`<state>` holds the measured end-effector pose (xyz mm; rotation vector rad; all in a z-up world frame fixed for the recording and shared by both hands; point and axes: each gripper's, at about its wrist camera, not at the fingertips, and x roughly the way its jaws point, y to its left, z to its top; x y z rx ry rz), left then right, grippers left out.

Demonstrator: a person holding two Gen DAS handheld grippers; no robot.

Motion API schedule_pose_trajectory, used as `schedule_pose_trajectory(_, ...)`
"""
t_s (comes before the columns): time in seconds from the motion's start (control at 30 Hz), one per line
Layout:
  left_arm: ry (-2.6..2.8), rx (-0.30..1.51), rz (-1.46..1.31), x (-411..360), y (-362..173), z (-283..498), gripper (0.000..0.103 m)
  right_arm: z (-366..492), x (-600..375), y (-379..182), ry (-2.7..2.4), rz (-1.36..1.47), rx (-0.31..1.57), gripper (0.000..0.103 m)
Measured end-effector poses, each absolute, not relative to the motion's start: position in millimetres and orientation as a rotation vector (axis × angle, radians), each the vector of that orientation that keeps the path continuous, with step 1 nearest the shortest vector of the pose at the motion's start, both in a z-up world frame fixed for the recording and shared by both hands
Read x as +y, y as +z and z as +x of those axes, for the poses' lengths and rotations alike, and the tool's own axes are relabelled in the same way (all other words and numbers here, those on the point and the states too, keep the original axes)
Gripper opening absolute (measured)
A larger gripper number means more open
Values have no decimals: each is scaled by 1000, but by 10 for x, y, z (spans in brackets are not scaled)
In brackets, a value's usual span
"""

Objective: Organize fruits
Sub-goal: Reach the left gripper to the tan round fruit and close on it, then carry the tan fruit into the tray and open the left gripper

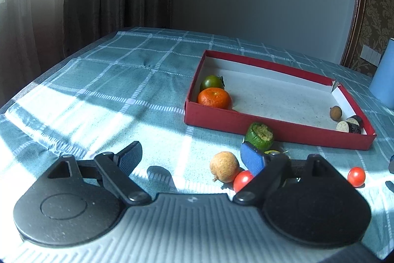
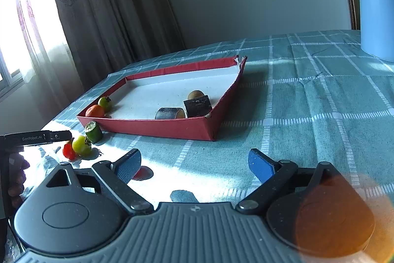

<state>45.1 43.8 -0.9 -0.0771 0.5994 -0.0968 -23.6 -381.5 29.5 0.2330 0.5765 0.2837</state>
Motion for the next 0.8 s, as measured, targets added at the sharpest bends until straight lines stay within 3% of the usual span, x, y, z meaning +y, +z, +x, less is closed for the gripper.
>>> schedule_pose_trajectory(0.1, -89, 624, -92, 379, -30, 503, 77, -241, -3815, 295, 284, 233, 576, 94)
schedule_pose_trajectory(0.17, -91, 660, -109, 369, -68, 556, 51, -242, -3820, 295, 284, 235, 573, 94)
schedule_pose_trajectory(0.3, -90, 658, -123, 369, -72, 553, 47, -236, -3824, 294, 284, 239, 576, 95)
schedule_pose_trajectory(0.4, -124, 650, -137, 349, -69, 528, 27, -223, -3832, 286, 284, 244, 584, 95)
schedule_pose_trajectory(0.8, -70, 578, -83, 281, 13, 451, 24, -216, -3843, 279, 283, 255, 586, 95)
